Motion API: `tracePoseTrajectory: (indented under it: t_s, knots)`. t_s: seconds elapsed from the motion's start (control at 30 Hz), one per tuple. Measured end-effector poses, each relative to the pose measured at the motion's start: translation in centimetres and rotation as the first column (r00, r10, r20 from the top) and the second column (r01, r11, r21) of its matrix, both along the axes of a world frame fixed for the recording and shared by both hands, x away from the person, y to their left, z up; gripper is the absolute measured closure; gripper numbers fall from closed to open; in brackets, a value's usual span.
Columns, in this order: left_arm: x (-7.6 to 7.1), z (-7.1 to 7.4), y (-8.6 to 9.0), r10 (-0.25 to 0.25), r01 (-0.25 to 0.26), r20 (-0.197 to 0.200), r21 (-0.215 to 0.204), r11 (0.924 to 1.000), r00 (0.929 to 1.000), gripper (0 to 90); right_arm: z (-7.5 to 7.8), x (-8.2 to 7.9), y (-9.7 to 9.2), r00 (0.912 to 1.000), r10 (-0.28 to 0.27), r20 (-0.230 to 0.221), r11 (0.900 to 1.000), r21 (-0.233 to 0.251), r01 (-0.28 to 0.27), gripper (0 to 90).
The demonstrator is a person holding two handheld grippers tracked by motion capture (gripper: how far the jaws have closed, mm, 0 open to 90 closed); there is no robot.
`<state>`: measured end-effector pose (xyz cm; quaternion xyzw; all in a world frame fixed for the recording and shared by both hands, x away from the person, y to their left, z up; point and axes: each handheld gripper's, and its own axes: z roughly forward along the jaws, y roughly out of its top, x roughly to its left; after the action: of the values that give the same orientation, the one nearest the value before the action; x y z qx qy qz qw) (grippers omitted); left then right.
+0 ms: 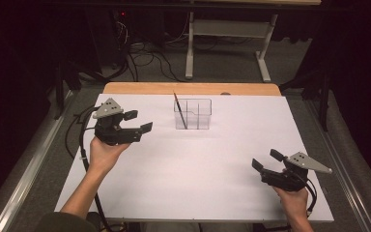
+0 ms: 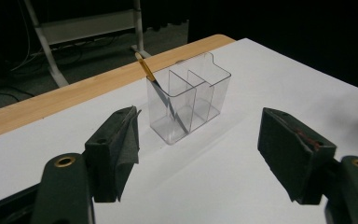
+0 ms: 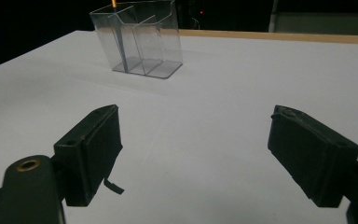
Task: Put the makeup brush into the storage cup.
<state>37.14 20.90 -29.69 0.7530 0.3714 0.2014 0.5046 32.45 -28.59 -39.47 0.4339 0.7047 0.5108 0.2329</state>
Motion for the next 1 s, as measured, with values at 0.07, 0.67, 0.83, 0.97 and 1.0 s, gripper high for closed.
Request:
tracePoseTrajectory:
  t_s: [0.07, 0.67, 0.83, 0.97, 1.0]
  knots:
    - [-0.1, -0.1, 0.0, 0.002, -0.002, -0.001, -0.004, 1.0000, 1.0000, 29.6, 0.0, 0.0, 0.0, 1.0000, 0.000, 0.001, 1.0000, 0.001, 0.000, 18.8]
    - [-1.0, -1.2, 0.3, -0.003, 0.003, -0.009, -0.020, 0.9998, 1.0000, 29.9, 0.0, 0.0, 0.1, 1.0000, 0.003, -0.002, 1.0000, 0.001, -0.003, 18.8]
    - [-1.0, -1.5, 0.5, -0.005, 0.005, -0.014, -0.030, 0.9995, 0.9999, 30.0, -0.1, 0.0, 0.1, 1.0000, 0.004, -0.004, 1.0000, -0.003, -0.004, 18.8]
    - [-1.0, -1.8, 0.6, -0.007, 0.005, -0.026, -0.041, 0.9991, 0.9996, 30.1, 0.0, 0.0, 0.1, 1.0000, 0.001, -0.006, 1.0000, 0.002, -0.001, 18.8]
    - [-1.0, -1.9, 0.6, -0.007, 0.006, -0.028, -0.038, 0.9992, 0.9996, 30.1, 0.0, 0.0, 0.1, 1.0000, 0.005, -0.002, 1.0000, -0.003, -0.005, 18.8]
